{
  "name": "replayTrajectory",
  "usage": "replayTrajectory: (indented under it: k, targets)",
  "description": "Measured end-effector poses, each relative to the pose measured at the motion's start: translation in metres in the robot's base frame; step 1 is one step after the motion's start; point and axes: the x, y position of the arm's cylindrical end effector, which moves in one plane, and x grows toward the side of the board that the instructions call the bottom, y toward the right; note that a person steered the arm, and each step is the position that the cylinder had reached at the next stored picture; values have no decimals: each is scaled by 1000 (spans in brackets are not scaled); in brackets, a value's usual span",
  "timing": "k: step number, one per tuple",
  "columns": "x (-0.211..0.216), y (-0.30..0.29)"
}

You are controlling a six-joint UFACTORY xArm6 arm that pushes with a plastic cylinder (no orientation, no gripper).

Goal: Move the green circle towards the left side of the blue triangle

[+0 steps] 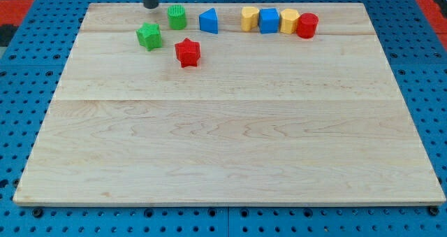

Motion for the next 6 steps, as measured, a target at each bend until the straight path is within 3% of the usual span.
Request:
replayTrajectory:
  k: [2, 5, 6]
  targets:
    - [41, 19]
    - [25, 76]
    - [28, 122]
